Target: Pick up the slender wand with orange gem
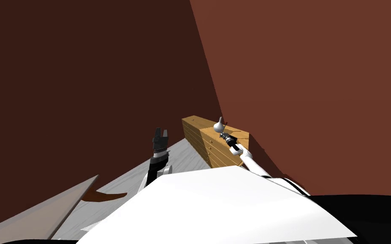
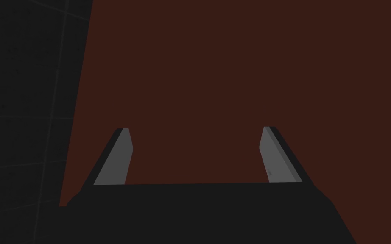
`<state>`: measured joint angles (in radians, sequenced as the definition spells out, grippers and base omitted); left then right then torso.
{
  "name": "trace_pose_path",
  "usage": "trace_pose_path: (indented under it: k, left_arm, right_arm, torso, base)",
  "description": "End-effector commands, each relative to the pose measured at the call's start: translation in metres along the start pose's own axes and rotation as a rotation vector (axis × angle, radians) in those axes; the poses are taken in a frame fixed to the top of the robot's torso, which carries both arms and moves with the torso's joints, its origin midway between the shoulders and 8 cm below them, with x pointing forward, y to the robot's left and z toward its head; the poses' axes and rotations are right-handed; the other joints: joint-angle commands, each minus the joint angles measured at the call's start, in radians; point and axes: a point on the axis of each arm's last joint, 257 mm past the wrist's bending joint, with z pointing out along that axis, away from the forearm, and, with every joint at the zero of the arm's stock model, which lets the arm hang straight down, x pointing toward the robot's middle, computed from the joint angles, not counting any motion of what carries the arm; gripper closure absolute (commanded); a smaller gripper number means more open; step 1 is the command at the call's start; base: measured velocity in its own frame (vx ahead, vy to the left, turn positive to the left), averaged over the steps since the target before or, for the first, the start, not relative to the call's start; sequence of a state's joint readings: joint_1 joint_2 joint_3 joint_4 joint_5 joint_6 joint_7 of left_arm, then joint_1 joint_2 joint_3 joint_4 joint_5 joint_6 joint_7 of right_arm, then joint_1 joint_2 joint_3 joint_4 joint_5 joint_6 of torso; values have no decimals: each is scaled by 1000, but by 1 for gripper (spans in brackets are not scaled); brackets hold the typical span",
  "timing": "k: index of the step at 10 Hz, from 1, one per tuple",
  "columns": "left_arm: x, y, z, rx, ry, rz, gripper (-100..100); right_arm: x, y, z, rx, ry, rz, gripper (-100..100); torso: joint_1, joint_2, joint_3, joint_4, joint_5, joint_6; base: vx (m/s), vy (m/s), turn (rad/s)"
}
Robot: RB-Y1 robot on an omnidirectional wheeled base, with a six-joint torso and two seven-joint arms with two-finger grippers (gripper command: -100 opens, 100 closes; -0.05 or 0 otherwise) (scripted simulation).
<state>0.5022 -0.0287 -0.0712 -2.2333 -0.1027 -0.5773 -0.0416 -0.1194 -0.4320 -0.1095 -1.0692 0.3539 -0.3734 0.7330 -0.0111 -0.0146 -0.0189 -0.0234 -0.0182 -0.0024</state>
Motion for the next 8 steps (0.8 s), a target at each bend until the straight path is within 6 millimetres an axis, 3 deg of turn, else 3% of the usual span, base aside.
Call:
trace_pose_path:
  k: [1, 2, 3, 4, 7, 8]
  left_arm:
    - [0, 0, 0, 0, 0, 0, 0]
    - [0, 0, 0, 0, 0, 0, 0]
    - [0, 0, 0, 0, 0, 0, 0]
    - [0, 0, 0, 0, 0, 0, 0]
    - [0, 0, 0, 0, 0, 0, 0]
    - [0, 0, 0, 0, 0, 0, 0]
  right_arm:
    - [-8, 7, -3, -12, -16, -4, 100]
    - [-18, 12, 0, -24, -37, -7, 100]
    - [6, 0, -17, 43, 5, 4, 100]
    - [5, 6, -26, 41, -1, 11, 100]
    - [-16, 15, -25, 21, -43, 3, 100]
    - [2, 0, -41, 91, -9, 6, 100]
  torso:
    - [0, 0, 0, 0, 0, 0]
    - [1, 0, 0, 0, 0, 0]
    - [2, 0, 0, 1, 0, -1]
    - [-3, -1, 0, 0, -2, -2]
    - [-3, -1, 0, 0, -1, 0]
    - [-1, -1, 0, 0, -1, 0]
  base:
    - [-11, 17, -33]
    - [-12, 15, -11]
    - [7, -75, 301]
    - [10, -111, 241]
    - [-4, -26, -18]
    - [-3, -53, 283]
